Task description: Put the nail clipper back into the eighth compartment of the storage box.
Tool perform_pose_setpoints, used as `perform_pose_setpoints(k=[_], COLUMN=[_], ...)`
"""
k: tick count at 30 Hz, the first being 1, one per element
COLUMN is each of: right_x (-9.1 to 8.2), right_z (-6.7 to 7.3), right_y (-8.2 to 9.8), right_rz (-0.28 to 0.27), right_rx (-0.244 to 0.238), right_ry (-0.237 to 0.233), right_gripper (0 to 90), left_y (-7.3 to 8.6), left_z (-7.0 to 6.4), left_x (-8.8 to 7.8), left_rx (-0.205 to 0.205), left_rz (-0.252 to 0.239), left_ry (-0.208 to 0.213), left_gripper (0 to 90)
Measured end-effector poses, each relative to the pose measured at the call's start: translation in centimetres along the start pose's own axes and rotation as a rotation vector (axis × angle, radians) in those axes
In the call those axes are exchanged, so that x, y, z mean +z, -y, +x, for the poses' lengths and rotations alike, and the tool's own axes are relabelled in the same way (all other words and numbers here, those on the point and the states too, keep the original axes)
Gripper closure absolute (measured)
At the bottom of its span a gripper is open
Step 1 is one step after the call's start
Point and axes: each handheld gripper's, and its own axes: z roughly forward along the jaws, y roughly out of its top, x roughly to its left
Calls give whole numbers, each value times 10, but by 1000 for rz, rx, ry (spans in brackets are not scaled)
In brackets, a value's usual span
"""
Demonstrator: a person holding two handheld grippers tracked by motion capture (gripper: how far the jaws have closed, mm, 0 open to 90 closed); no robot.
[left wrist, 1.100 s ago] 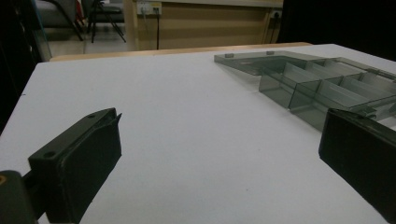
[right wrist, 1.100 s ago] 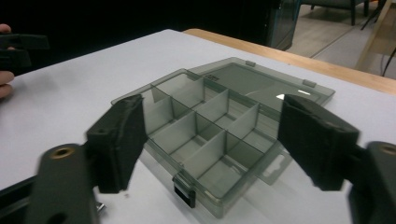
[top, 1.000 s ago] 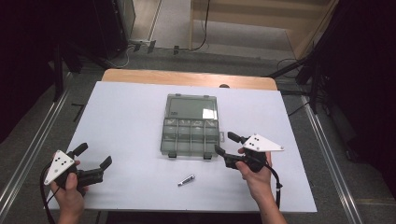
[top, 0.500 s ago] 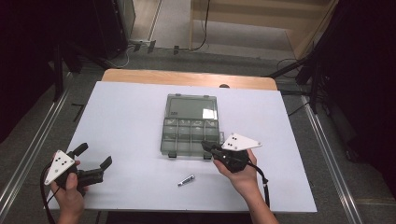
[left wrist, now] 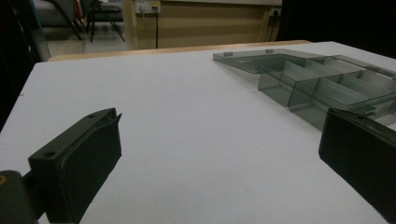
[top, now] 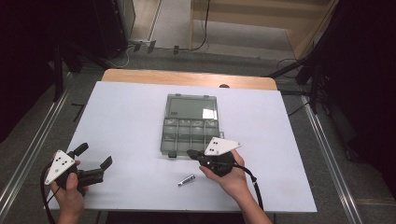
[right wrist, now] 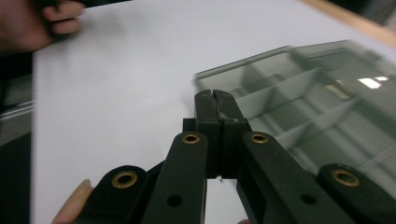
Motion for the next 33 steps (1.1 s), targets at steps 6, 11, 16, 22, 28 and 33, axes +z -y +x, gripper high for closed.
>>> perform_pose_setpoints(k=[6,11,16,22,28,33], right_x=[6,14,23,34,41,45], right_z=[10,18,24,35,38,41], right_y=[5,13,17,23,27,30], right_rz=[41,104,161,225,262,284], right_rx=[-36,-45,-71,-138,-154,-173], right_ry=[-35,-91,-147,-158,-182,-219], right_gripper=[900,900,900,900,900,900], left_y=[0,0,0,0,0,0], left_z=[0,1,1,1,1,1], left_x=[1,1,1,1,1,1], left_rx=[5,-1,1,2,0,-2], left_rz=[5,4,6,10,10,10], left_ry=[3,4,5,4,3,2], left_gripper=[0,0,0,0,0,0])
